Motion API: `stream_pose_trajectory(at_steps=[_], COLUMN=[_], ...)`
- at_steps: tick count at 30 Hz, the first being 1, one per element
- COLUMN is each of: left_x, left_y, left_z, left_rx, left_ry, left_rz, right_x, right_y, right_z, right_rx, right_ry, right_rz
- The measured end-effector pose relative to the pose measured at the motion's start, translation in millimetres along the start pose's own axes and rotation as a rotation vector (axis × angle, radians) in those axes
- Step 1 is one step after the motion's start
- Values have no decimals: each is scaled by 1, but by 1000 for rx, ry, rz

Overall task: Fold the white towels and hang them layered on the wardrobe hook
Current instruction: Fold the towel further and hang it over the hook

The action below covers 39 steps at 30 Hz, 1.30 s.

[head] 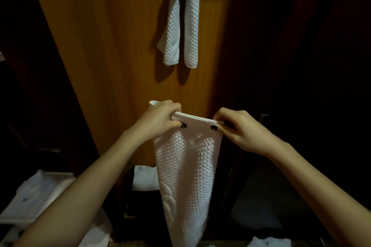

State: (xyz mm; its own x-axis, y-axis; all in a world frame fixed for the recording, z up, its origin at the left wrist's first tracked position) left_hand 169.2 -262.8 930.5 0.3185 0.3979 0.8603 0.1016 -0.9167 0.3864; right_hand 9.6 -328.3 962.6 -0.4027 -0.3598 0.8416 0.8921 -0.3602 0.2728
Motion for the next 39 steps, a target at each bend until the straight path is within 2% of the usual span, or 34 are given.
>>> stream_pose_trajectory(at_steps=[5,10,12,15,19,25,32,39], left_x=[12,20,23,32,47,65,101,100], left_y=[-6,-12,-13,-13,-16,-24,-32,-36], left_z=[-4,-21,-24,-26,-19,-16,16,11], left_rx=[-47,-102,-101,-108,-97,-130,-44,-113], left_ry=[-181,-378,-457,-518,-557,-569,-347,-489], left_rz=[72,53,15,-56,-130,-137,-333,-227], right_x=[8,11,4,-11,-17,-12,3,6], right_y=[5,29,42,59,69,73,74,74], right_z=[-11,-21,-17,-12,3,24,47,65], right_rx=[-46,-151,-142,-140,-70,-31,28,97], right_ry=[16,133,189,300,387,320,223,241], right_rz=[-52,-112,-72,78,156,108,5,84])
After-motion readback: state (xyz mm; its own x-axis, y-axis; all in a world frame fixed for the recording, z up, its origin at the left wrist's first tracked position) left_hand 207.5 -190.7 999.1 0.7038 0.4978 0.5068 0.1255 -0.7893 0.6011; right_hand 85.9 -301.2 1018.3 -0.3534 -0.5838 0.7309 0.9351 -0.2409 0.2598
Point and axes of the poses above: each hand's wrist, its own y-axis towards the middle knuckle, its own x-axis out of the back of the hand, z = x × y, the point moved 9 cm from there along y, towards the middle knuckle, and after that the axes turned 13 degrees about -x, right-handed, at the moved point
